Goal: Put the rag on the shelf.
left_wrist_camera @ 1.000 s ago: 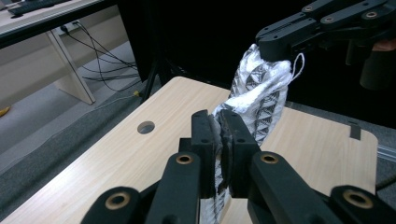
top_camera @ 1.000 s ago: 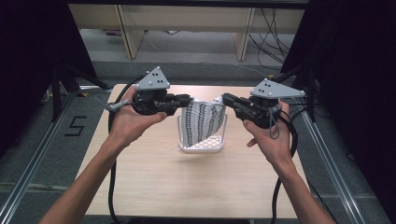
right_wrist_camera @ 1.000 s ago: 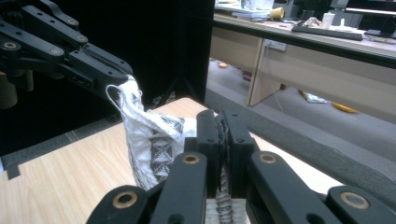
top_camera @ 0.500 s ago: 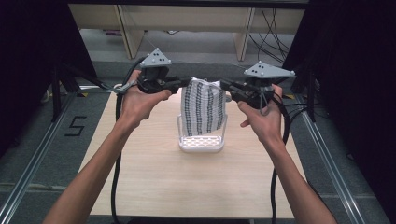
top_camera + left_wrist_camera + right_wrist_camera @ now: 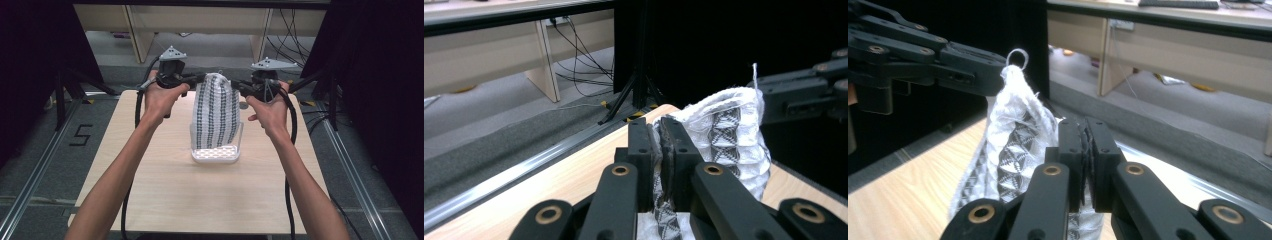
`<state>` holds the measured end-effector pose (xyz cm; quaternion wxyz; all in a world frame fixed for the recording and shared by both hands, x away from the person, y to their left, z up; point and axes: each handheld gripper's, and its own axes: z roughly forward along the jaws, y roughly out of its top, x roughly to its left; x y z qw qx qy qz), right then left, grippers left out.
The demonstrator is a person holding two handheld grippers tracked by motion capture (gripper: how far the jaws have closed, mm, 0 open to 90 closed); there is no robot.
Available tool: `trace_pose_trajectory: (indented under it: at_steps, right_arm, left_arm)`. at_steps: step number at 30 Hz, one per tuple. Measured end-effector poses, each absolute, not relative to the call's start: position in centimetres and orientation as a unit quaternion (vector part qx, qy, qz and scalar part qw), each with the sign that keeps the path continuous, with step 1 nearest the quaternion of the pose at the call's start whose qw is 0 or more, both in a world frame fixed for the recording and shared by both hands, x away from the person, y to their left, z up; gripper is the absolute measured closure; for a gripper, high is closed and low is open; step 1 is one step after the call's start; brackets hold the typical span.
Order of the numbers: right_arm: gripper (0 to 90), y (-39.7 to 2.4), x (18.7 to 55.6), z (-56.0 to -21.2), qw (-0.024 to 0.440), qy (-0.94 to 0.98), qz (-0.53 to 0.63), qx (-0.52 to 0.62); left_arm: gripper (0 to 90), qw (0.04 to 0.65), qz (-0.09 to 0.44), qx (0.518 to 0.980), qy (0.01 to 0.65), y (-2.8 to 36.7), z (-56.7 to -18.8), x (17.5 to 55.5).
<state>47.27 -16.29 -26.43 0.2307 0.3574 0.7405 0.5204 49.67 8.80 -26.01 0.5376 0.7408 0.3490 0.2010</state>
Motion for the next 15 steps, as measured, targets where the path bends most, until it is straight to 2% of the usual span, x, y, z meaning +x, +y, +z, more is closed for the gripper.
trace_pose_trajectory:
  at_steps: [15]
  right_arm:
    - [87.1, -15.5, 50.6, -28.8, 0.212, 0.741, 0.488, 0.410]
  left_arm:
    - [83.2, 0.534, 0.165, 0.727, 0.398, 9.4, -29.6, 52.2]
